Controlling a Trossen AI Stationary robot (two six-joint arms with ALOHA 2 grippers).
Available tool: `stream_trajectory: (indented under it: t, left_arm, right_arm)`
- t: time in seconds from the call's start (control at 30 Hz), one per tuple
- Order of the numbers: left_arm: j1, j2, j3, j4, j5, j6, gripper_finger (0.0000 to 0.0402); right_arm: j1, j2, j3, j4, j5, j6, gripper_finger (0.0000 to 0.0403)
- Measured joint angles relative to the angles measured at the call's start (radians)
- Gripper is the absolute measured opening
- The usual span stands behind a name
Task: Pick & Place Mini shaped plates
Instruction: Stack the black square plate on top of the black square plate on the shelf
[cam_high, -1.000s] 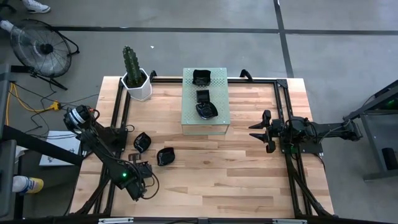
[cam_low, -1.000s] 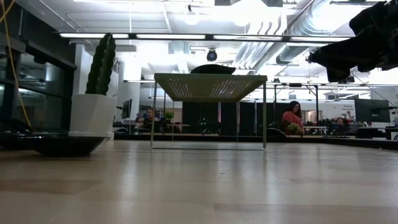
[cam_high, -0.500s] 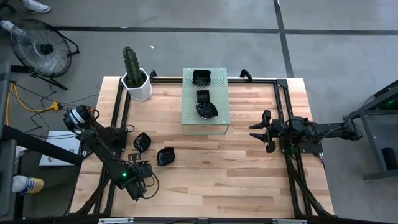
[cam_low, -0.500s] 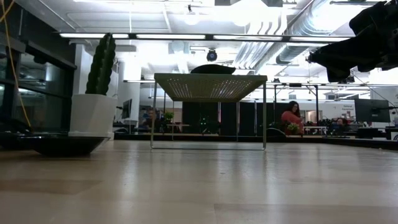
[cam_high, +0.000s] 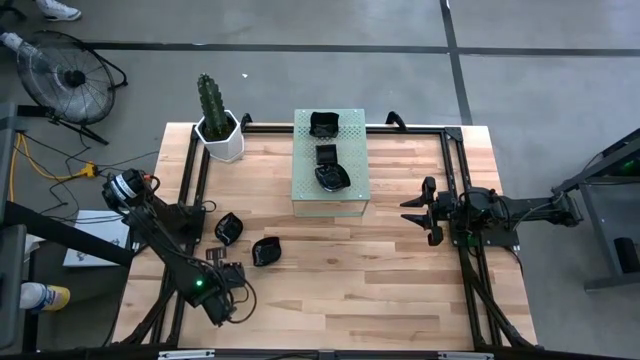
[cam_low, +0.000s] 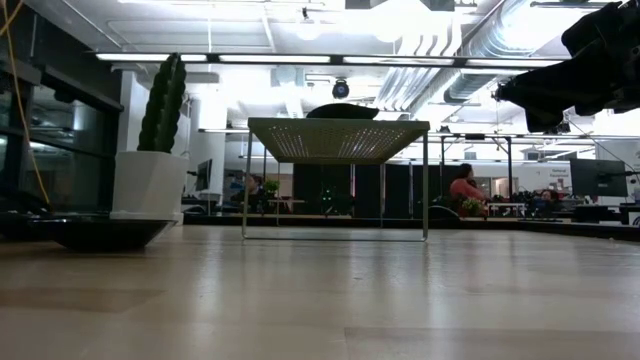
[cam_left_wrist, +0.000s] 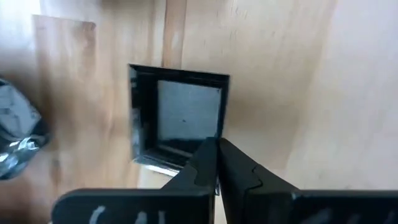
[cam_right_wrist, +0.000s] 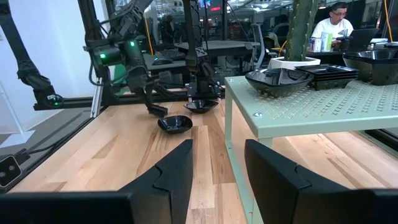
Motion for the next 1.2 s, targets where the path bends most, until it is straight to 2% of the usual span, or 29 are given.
stream_trajectory:
  t: [0.2, 0.53, 0.67, 0.87, 1.07, 1.2]
  left_arm:
    - [0.000, 0.000, 0.133, -0.163, -0.054, 0.046, 0.0000]
    - [0.000, 0.000, 0.368, -0.394, -0.248, 0.115, 0.0000]
    - [0.000, 0.000, 0.440, -0.454, -0.314, 0.127, 0.0000]
    - [0.004, 0.000, 0.522, -0.452, -0.399, 0.208, 0.0000]
    - [0.064, 0.000, 0.589, -0.446, -0.423, 0.395, 0.0000]
    - [0.111, 0.000, 0.619, -0.397, -0.456, 0.645, 0.0000]
  right_arm:
    - [0.000, 0.000, 0.000, 0.000, 0.000, 0.000, 0.0140]
    - [0.000, 0.000, 0.000, 0.000, 0.000, 0.000, 0.0140]
    - [0.000, 0.000, 0.000, 0.000, 0.000, 0.000, 0.0140]
    - [0.000, 0.000, 0.000, 0.000, 0.000, 0.000, 0.0140]
    - [0.000, 0.000, 0.000, 0.000, 0.000, 0.000, 0.0140]
    - [0.000, 0.000, 0.000, 0.000, 0.000, 0.000, 0.0140]
